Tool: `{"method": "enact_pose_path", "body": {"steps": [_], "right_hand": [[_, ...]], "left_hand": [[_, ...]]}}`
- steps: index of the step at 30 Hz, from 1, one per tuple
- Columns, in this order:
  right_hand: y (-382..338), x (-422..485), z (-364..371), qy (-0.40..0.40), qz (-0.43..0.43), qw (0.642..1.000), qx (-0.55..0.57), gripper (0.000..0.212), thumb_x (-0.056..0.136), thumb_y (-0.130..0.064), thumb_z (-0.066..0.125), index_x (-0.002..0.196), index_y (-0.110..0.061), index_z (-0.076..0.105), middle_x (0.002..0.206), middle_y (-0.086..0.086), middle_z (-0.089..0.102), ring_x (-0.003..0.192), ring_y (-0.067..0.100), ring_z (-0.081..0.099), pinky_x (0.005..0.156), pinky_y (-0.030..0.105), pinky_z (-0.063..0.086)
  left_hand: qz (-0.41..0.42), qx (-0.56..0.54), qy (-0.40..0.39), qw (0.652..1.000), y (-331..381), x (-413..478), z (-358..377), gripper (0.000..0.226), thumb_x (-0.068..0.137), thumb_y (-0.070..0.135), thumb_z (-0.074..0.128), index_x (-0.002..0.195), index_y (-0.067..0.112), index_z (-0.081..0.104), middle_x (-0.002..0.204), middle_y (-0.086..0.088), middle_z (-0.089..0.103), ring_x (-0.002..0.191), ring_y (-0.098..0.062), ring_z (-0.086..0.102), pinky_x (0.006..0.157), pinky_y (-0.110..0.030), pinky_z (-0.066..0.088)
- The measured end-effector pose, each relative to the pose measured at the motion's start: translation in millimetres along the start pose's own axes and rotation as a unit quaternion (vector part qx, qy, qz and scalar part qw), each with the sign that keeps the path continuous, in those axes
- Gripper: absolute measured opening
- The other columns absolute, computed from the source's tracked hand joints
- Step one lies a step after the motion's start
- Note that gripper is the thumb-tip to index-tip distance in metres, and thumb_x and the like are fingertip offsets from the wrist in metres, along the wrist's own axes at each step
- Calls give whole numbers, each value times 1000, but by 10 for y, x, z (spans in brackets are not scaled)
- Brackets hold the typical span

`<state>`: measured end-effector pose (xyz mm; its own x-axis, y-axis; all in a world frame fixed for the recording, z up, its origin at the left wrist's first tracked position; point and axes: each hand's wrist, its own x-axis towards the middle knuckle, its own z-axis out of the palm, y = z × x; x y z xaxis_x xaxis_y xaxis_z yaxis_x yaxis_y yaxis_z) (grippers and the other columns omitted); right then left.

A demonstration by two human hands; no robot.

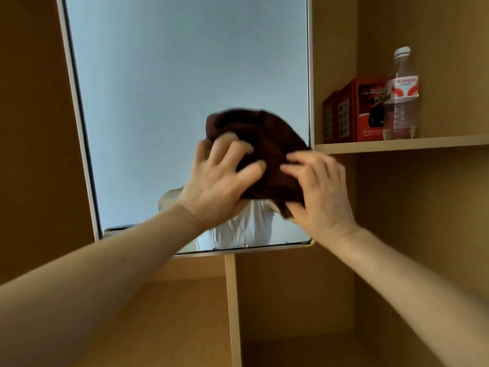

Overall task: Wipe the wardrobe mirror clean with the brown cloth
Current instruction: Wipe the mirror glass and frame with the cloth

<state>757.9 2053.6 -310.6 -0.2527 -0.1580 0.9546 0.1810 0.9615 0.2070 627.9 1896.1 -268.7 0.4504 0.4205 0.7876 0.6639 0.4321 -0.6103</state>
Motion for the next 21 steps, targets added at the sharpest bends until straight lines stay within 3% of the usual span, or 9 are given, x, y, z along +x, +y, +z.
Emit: {"method": "enact_pose_path", "body": {"steps": [4, 9, 13, 16, 18, 21], "right_hand": [[-131, -696, 92, -35, -19, 999, 9, 54, 70, -29, 71, 116, -15, 46, 122, 5, 45, 116, 26, 42, 98, 37, 33], [-21, -633, -27, -91, -80, 993, 3, 47, 73, -35, 70, 109, -13, 50, 110, 13, 60, 106, 27, 45, 85, 42, 50], [121, -311, -149, -95, -89, 991, -30, 44, 75, -33, 66, 110, -7, 60, 113, 15, 59, 105, 30, 46, 81, 44, 50], [36, -383, -109, -79, -46, 995, -35, 47, 70, -27, 74, 111, -8, 60, 116, 14, 58, 108, 30, 45, 85, 44, 49], [-83, -612, -51, -77, -21, 997, -22, 48, 68, -24, 78, 109, -10, 58, 114, 13, 59, 108, 29, 45, 86, 43, 48], [-179, -896, -36, -127, -57, 990, 1, 49, 67, -24, 79, 109, -13, 55, 110, 11, 60, 106, 27, 47, 85, 41, 52]], "left_hand": [[81, -26, -60, 995, 321, -503, 0, 32, 83, 37, 54, 109, 19, 62, 105, -15, 65, 108, -32, 44, 84, -47, 33], [128, -26, -57, 990, 329, -456, -23, 26, 89, 31, 50, 100, 18, 70, 100, -14, 67, 106, -31, 46, 81, -45, 34], [78, 2, -43, 996, 258, -243, 0, 25, 85, 32, 60, 102, 17, 70, 101, -15, 65, 107, -32, 43, 77, -46, 34], [45, -5, -54, 998, 313, -282, -7, 29, 82, 32, 61, 104, 16, 68, 104, -16, 64, 108, -33, 42, 77, -46, 33], [61, -17, -71, 995, 385, -439, -27, 32, 80, 33, 57, 105, 16, 67, 104, -16, 63, 108, -33, 42, 80, -47, 33], [98, -40, -100, 989, 516, -672, -102, 32, 87, 33, 47, 100, 17, 71, 99, -14, 66, 104, -31, 45, 84, -47, 32]]}}
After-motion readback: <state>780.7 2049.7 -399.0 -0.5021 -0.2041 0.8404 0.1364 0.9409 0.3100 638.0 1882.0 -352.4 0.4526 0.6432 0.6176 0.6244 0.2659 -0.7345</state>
